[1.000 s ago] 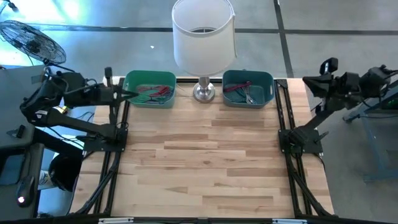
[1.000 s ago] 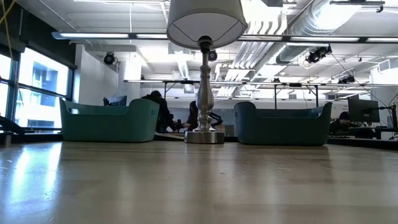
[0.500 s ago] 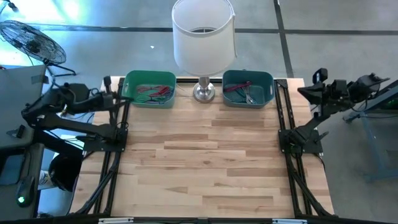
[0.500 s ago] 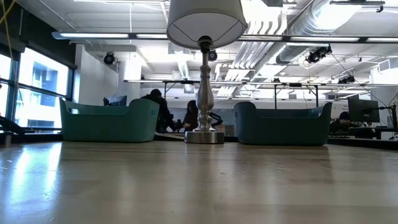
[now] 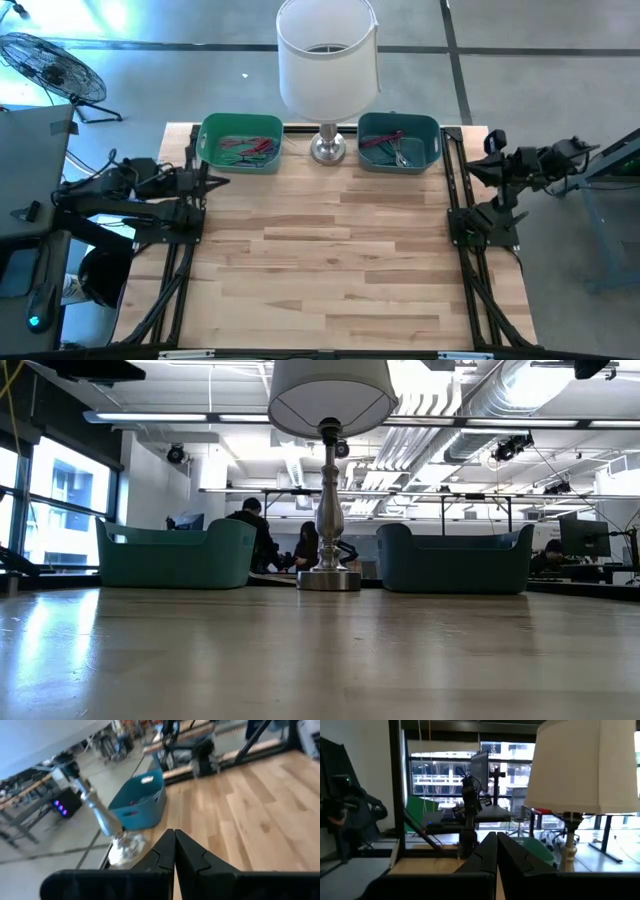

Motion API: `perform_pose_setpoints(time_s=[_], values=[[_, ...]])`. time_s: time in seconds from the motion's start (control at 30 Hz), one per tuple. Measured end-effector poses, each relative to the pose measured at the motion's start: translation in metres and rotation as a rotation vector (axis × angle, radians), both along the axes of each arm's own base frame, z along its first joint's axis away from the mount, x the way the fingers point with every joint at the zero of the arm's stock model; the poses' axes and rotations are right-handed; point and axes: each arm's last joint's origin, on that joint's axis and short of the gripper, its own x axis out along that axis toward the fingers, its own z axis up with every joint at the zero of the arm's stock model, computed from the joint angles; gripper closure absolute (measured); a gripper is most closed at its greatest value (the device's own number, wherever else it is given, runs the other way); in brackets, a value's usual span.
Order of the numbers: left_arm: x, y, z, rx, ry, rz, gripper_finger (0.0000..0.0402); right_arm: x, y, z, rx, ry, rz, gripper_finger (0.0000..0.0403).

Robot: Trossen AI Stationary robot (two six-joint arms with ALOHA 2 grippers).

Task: Pick & Place USB Port
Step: Return to Home Position

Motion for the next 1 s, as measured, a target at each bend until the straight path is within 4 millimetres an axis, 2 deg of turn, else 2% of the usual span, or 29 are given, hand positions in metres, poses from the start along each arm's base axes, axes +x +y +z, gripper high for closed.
perform_pose_setpoints(time_s=[0.2,0.33,0.53,1.0], values=[[0.014,-0.002,-0.022,-0.003,-0.078,-0.072,0.0401,0.007,0.005,-0.008,0.041,0.011,0.006,0.0403],[0.024,-0.005,-0.041,-0.013,-0.087,-0.144,0.0401,0.014,0.011,-0.012,0.058,-0.013,0.006,0.0403],[0.036,-0.006,-0.07,-0.044,-0.062,-0.158,0.0401,0.026,0.02,-0.024,0.071,-0.027,0.006,0.0403],[0.047,-0.008,-0.101,-0.022,-0.108,-0.236,0.0401,0.046,0.036,-0.052,0.13,-0.055,-0.019,0.0403]])
